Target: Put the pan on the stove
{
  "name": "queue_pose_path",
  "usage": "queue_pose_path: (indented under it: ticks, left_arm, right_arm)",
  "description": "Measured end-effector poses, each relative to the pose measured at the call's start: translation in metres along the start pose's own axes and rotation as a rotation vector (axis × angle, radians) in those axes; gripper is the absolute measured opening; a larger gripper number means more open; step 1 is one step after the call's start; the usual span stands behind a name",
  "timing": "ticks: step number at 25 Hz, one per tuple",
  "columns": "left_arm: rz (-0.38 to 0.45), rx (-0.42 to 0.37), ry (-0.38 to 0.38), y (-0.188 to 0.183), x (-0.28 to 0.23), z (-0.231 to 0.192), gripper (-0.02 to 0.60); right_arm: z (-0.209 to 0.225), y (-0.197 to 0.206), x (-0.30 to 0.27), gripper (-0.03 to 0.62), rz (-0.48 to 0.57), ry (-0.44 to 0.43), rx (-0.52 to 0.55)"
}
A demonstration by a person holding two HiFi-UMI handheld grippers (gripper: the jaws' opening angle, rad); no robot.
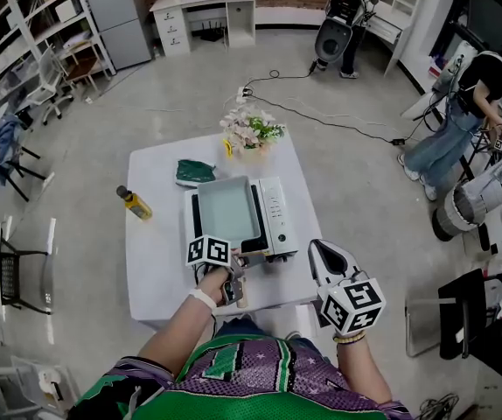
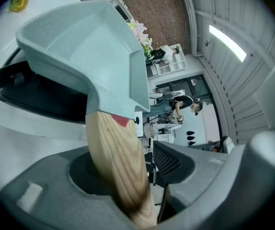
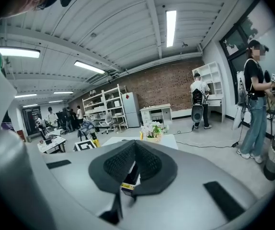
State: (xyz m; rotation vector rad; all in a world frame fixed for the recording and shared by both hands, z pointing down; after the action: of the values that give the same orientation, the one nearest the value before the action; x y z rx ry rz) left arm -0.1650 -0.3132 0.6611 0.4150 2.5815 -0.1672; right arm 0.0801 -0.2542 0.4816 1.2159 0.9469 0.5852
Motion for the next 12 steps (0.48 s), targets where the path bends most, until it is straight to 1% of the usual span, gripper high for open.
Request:
queue_pose_path:
  ticks: [5,12]
  left_arm:
    - [0.050,0.046,0.018,0.002,0.009,-0.006,0.250]
    - [0.098,0.059,0.024,0.013,0.023,-0.011,0.250]
  right_arm:
    - [0.003,-0.001,0.007,0.002,0.006,-0.003,0.002]
    - [0.004,0.002,0.016,0.002,0.012,-0.023,-0.011]
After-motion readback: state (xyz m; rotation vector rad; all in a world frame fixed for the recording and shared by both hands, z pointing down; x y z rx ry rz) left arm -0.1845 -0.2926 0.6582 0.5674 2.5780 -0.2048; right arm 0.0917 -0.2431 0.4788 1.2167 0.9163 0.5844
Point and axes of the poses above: the fingertips, and each gripper's own axes: x backward along the fingers, z to its right, y out of its underside, the point moved 10 cm from there along x, backward along the fingers, and after that the axes turned 8 degrees about x, right-handed, at the moved point
